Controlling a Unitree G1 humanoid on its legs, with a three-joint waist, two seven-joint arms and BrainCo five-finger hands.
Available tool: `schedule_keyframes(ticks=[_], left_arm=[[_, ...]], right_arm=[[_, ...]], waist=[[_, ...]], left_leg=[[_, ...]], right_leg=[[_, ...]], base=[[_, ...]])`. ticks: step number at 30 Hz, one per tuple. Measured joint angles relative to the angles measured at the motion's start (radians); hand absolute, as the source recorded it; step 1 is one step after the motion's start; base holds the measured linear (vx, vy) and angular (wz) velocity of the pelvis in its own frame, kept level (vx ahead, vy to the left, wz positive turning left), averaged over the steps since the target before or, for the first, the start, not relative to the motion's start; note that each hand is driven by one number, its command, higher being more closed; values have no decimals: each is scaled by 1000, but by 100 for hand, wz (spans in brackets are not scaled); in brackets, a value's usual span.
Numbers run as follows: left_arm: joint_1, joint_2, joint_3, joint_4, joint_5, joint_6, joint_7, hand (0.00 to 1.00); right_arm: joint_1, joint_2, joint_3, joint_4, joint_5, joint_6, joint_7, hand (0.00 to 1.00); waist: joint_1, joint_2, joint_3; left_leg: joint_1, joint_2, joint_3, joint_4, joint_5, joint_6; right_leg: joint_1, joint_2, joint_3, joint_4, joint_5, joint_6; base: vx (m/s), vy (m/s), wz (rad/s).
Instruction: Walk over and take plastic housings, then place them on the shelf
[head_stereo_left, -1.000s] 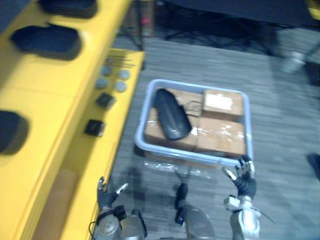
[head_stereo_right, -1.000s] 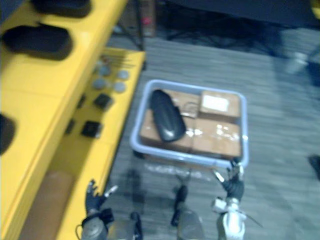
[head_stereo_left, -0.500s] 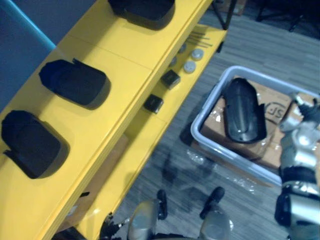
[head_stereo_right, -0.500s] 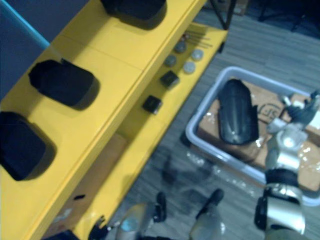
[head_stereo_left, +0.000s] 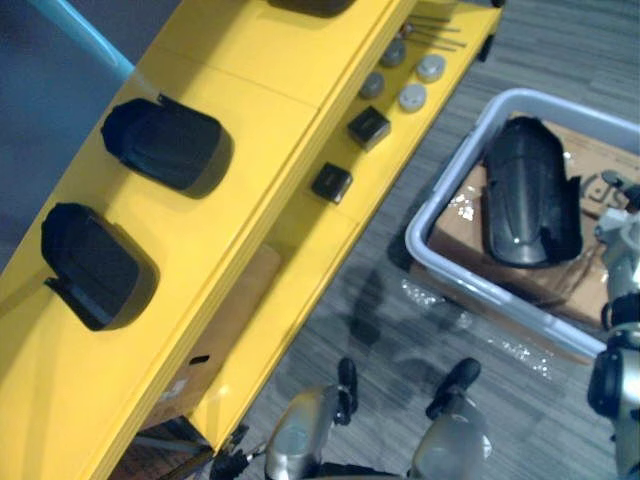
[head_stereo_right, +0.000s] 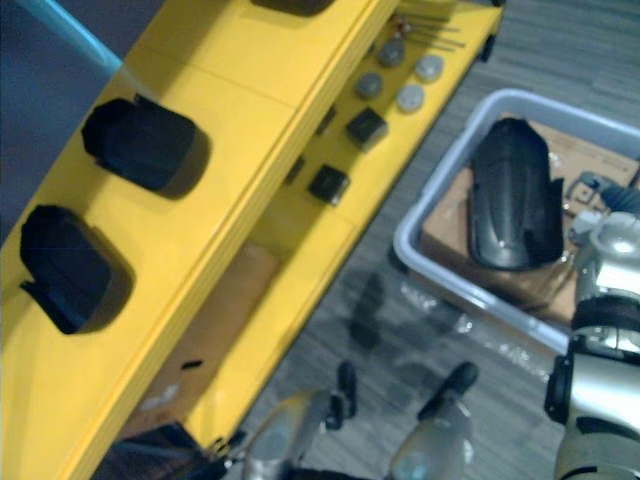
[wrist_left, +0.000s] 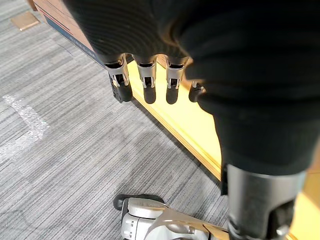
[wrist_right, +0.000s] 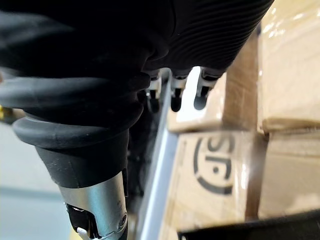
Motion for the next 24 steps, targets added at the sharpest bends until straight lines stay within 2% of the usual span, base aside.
schedule_keyframes(ticks=[3, 11, 15, 16, 20, 24], left_arm=[[0, 0, -1, -1, -1, 0, 0, 0], [-18, 10, -32, 3, -43, 0, 3, 0], [-45, 9, -55, 4, -46, 0, 4, 0], [-52, 9, -70, 4, -47, 0, 6, 0], [-74, 8, -80, 12, -59, 0, 9, 0], [-84, 8, -111, 18, -79, -1, 18, 0]], right_arm=[[-13, -1, 2, 9, -12, 7, 23, 0], [-43, -21, 89, 83, -52, 113, 154, 0], [-77, -43, 112, 102, -75, 149, 170, 0], [-85, -50, 123, 113, -91, 157, 174, 100], [-110, -57, 135, 121, -145, 186, 170, 100], [-125, -74, 150, 133, -271, 218, 171, 100]], waist=[[-2, 0, 0], [8, 5, 1], [16, 15, 5], [21, 17, 5], [28, 23, 4], [29, 29, 0]], left_leg=[[-11, 0, 0, 8, 0, 0], [-62, -1, -13, 37, -1, 0], [-83, 2, -21, 55, -3, -2], [-92, 4, -22, 62, -3, -3], [-120, 10, -24, 86, -6, -5], [-151, 11, -25, 95, -6, -5]], right_leg=[[-5, 0, -2, 0, 0, 0], [-43, -1, -7, 17, -5, -11], [-57, -1, -9, 31, -7, -17], [-64, -1, -9, 35, -7, -19], [-87, -1, -8, 50, -14, -31], [-110, -1, -9, 51, -13, -37]], base=[[-6, 0, 1], [-38, 4, 3], [-76, -7, 4], [-70, -4, -1], [-73, 2, 2], [-52, 17, 1]])
